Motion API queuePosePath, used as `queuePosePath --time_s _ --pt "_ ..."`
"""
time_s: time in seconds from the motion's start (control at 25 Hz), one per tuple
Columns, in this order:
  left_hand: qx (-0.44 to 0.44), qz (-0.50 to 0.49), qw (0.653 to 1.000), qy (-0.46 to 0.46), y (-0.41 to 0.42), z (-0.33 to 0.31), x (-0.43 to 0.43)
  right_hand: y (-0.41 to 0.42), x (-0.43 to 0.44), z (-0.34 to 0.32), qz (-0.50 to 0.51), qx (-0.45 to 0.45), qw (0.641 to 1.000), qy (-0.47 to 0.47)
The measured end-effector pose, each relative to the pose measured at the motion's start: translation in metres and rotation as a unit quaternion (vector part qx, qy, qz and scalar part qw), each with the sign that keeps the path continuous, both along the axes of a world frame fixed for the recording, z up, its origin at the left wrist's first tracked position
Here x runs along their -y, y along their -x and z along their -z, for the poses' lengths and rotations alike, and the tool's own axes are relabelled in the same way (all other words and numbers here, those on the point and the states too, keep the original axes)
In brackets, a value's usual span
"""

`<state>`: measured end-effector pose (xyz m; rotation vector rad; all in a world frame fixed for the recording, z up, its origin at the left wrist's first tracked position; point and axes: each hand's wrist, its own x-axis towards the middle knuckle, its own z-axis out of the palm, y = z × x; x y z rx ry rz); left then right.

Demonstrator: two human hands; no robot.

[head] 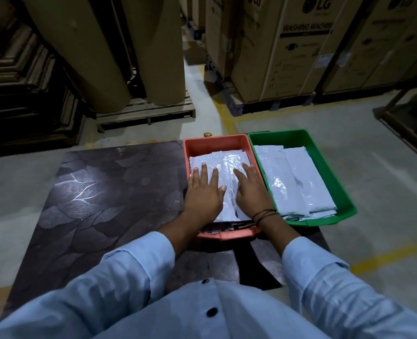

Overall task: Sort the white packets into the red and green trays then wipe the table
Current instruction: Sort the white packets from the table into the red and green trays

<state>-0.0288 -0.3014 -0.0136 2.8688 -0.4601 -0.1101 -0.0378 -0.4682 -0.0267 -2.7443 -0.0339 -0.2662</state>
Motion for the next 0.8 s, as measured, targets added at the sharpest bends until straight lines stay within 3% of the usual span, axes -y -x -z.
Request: queuePosePath --time_s 0.24,0.44,0.8 --pt "0.004 -0.004 1.0 0.004 0.001 0.0 0.003 0.004 0.006 -0.003 0.003 0.037 0.998 0.05" --pt "-0.002 -0.01 1.0 0.011 0.005 0.0 0.002 0.01 0.023 -0.014 0.128 0.019 0.982 0.141" --pt "-0.004 -0.012 1.0 0.0 0.002 0.0 0.004 0.003 0.032 0.004 0.086 0.05 0.992 0.08"
